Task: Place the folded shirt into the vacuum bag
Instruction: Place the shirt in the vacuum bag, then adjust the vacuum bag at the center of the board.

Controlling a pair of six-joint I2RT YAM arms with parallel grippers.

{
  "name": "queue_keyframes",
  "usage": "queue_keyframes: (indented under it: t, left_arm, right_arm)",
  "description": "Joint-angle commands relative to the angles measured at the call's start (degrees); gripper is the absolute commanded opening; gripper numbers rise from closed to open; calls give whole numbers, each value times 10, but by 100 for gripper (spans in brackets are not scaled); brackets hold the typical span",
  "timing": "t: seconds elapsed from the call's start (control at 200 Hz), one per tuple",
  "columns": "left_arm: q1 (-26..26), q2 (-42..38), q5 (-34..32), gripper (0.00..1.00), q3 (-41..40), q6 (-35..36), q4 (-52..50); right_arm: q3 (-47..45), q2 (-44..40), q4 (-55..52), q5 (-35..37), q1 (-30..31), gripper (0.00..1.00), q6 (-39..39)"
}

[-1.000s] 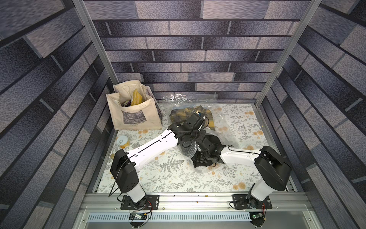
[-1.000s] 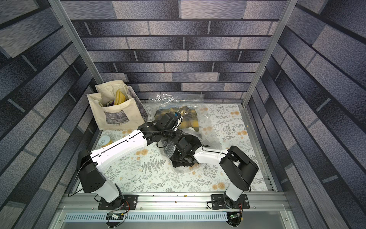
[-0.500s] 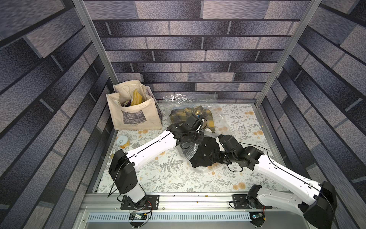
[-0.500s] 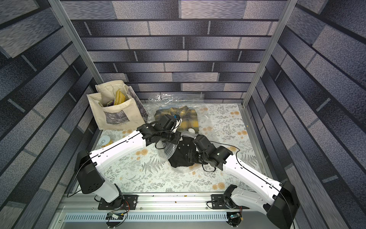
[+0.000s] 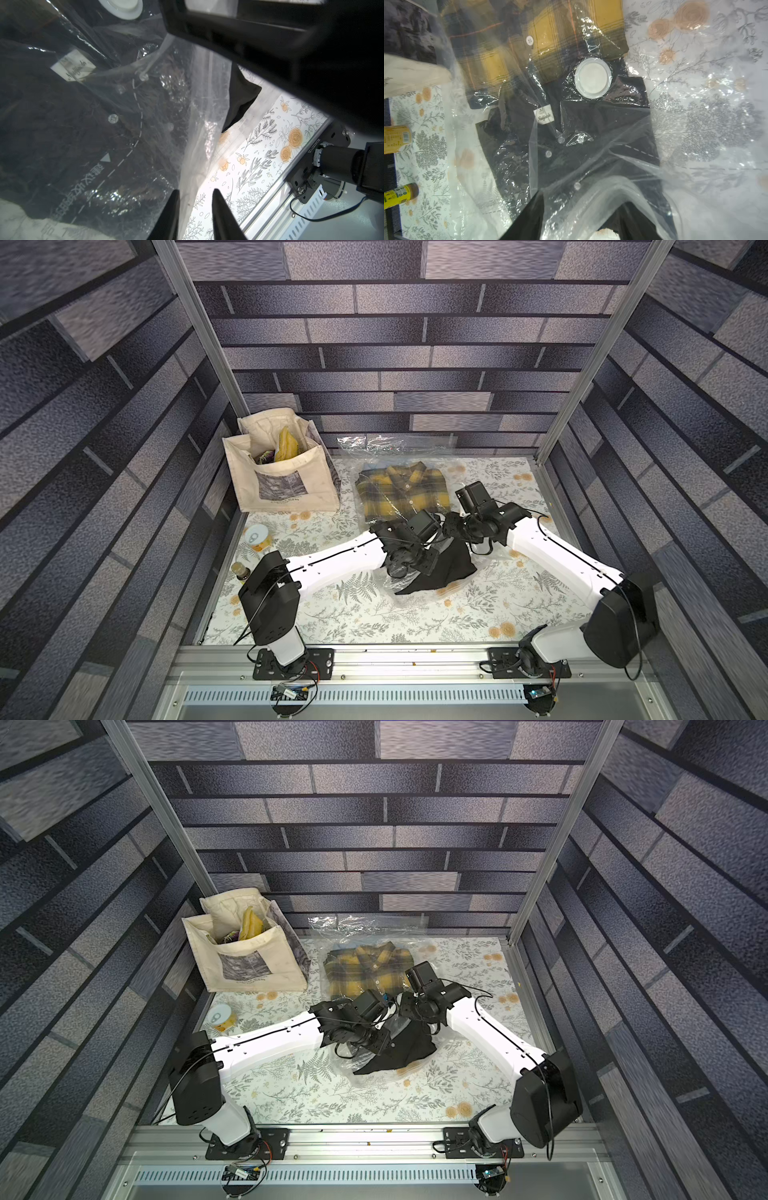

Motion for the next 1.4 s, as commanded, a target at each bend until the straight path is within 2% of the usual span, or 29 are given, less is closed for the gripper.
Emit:
queue_keyframes:
  t: [0.0,0.135,0.316,0.546,0.812,0.957,1.102,1.227,1.398]
  left_arm:
    - [-2,-17,19,44,-28,-20,0]
    - [10,-38,20,60,-57,-31,3]
    - [37,-76,16,67,-84,-42,8]
    - [95,-153,-36,76,-103,-67,-49]
    - [185,-226,-58,80,-133,-135,-167]
    - [212,-264,-43,80,-175,-161,-169]
    - [204,-275,-2,81,-198,-200,-149]
    - [175,-276,0,81,-227,-249,-148]
    - [175,-305,4,79,-305,-307,-105]
  right_arm:
    - [-37,35,49,-11,-2,56,10]
    - [-116,66,86,-8,-2,56,20]
    - [-156,102,102,-7,-2,55,15]
    - [-140,-16,31,-6,-17,57,-1]
    - [-202,-194,-71,-21,-107,67,9]
    - [-235,-255,-107,-39,-160,76,19]
    - [-259,-285,-119,-55,-207,80,38]
    - [-288,-298,-103,-65,-258,80,61]
    - [-347,-297,-30,-98,-361,79,84]
